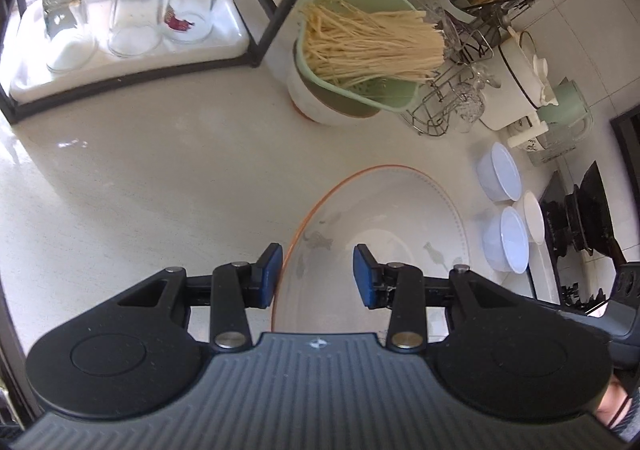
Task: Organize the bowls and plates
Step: 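Lift the second leaf-pattern plate with the left gripper toward the plate stack, then lower the held leaf-pattern plate onto the plate stack with the left gripper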
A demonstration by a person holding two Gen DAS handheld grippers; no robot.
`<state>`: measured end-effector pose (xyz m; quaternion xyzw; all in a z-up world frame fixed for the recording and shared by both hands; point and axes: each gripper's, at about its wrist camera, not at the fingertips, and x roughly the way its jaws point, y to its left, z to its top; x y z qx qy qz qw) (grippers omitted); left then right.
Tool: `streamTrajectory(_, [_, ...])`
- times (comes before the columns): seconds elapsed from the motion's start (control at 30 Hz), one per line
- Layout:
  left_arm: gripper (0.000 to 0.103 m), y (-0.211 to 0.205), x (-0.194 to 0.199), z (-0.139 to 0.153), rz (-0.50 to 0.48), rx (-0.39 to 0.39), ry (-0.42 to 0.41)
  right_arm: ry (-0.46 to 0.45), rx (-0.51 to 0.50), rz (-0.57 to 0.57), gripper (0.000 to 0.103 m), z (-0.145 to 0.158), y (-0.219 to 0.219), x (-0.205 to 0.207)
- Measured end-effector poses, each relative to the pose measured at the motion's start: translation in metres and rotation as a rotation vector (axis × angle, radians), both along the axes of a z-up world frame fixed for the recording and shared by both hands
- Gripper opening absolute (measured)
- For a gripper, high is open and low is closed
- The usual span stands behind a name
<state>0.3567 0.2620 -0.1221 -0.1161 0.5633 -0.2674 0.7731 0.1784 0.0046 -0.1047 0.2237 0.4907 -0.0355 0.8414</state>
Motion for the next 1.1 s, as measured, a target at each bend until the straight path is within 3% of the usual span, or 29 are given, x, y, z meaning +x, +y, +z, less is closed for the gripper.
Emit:
streamTrajectory(0.33, [0.043,-0.042,-0.012,-0.002,0.001,0.089,-0.022,0.024,0.024,0.022,0.014,-0.016,-0.028,-0.004])
streamTrajectory(0.63, [0.043,-0.072,-0.018,-0.011,0.013,0.182,0.011,0.019,0.033,0.080,0.015,-0.031,-0.053,0.001])
streamTrajectory(1.1, [0.043,-0.090,-0.023,-0.018,0.066,0.282,0.031,0.009,0.004,0.191,0.017,-0.043,-0.061,0.009])
